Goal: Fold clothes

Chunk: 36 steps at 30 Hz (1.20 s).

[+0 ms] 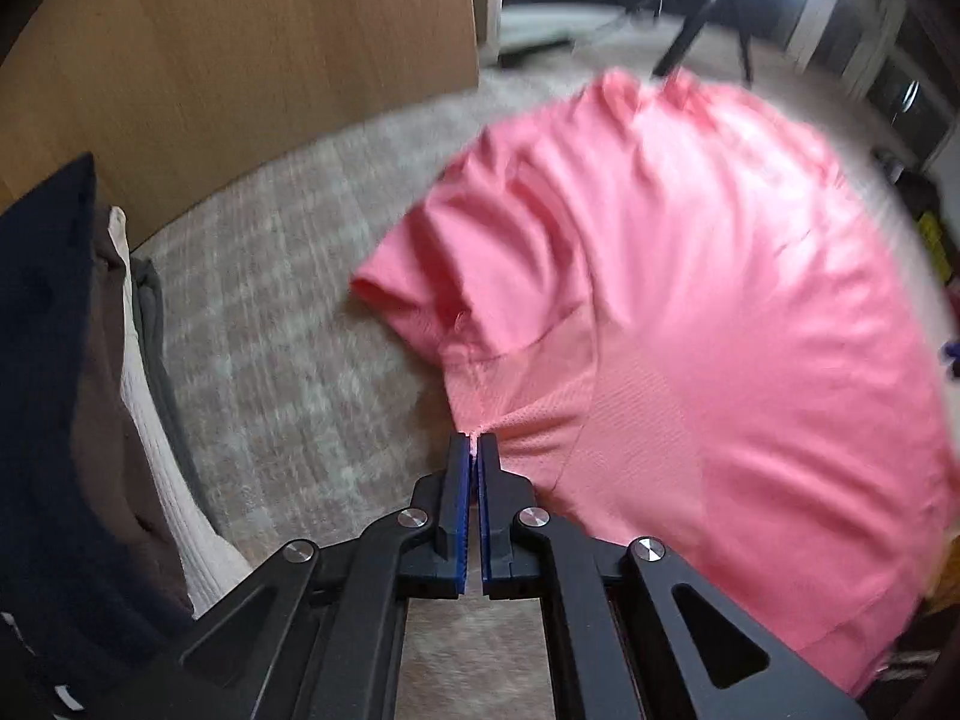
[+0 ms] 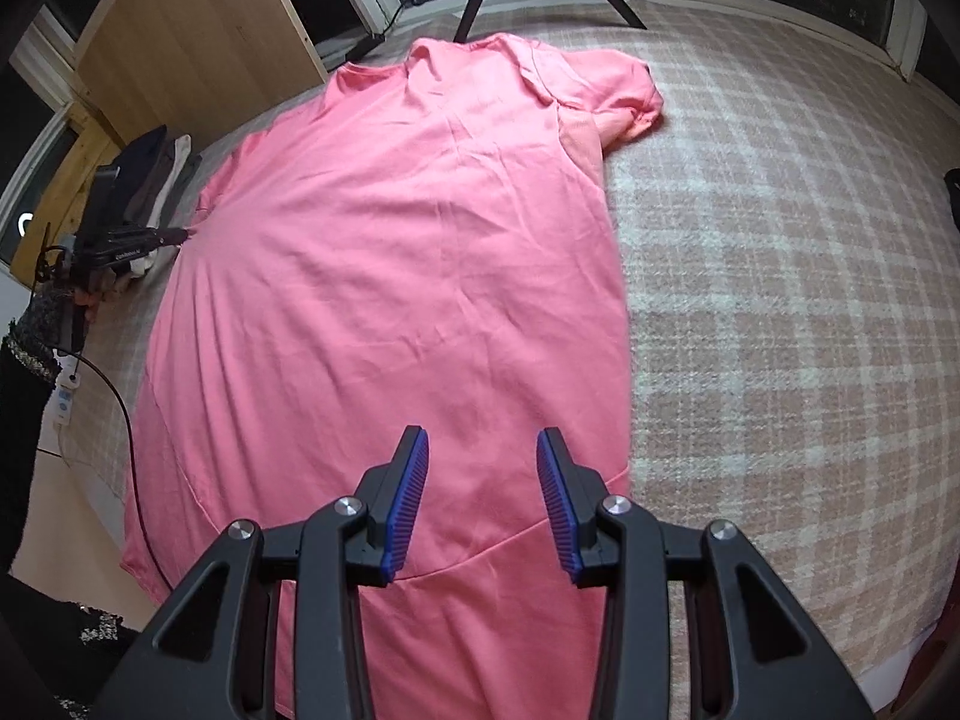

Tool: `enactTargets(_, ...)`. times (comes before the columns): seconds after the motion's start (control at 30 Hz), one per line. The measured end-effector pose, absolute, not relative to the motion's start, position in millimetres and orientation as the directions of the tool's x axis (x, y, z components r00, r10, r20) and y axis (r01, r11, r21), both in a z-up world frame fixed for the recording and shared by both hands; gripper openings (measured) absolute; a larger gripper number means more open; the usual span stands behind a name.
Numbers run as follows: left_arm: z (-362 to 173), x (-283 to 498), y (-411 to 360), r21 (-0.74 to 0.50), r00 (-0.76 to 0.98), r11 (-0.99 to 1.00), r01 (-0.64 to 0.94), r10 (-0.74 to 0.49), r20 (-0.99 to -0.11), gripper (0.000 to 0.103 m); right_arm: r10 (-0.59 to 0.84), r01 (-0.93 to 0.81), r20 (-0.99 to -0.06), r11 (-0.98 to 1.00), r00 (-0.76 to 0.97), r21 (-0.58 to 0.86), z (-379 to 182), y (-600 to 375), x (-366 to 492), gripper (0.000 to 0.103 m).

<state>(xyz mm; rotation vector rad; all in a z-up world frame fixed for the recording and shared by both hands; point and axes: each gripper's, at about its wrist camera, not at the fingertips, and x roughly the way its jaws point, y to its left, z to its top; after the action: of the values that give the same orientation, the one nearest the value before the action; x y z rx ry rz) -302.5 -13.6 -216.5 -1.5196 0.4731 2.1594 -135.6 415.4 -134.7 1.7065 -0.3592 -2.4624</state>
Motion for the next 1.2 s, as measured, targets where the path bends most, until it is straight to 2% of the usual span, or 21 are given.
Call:
enactTargets(0.3, -210, -303, -36, 0.006, -0.314, -0.872, -0.490, 0.170, -0.934, 0.002, -0.225, -0.051, -0.906, -0.965, -0.358, 0.259, -134, 426, -128, 0.037)
enactTargets(0.37, -214, -305, -38, -0.002, -0.297, -0.877, -0.480, 0.165, -0.941, 0.010, -0.225, -0.058, -0.908, -0.964, -0.352, 0.261, -137, 429, -124, 0.037)
enactTargets(0.5, -213, -303, -32, 0.042, -0.301, -0.881, -0.472, 0.116, -0.946, 0.018, -0.212, -0.049, -0.918, -0.969, -0.336, 0.242, -144, 425, -114, 0.037)
enactTargets(0.63, -194, -287, -16, 0.044, -0.324, -0.864, -0.502, 0.140, -0.936, 0.018, -0.269, -0.031, -0.911, -0.956, -0.311, 0.292, -150, 422, -100, 0.037)
enactTargets(0.73, -171, -260, 24, 0.042, -0.338, -0.810, -0.585, 0.197, -0.920, 0.021, -0.249, -0.027, -0.894, -0.960, -0.373, 0.279, -135, 436, -99, 0.037)
enactTargets(0.8, -160, -238, 59, 0.020, -0.331, -0.765, -0.643, 0.254, -0.909, 0.028, -0.204, -0.044, -0.871, -0.968, -0.447, 0.249, -116, 459, -107, 0.037)
enactTargets(1.0, -149, -168, 183, -0.060, -0.215, -0.570, -0.819, 0.402, -0.890, 0.028, -0.115, -0.035, -0.804, -0.986, -0.583, 0.166, -86, 513, -162, 0.037)
enactTargets(1.2, -152, -167, 303, -0.052, -0.182, -0.492, -0.869, 0.416, -0.891, 0.030, -0.150, 0.049, -0.798, -0.987, -0.584, 0.150, -105, 548, -248, 0.037)
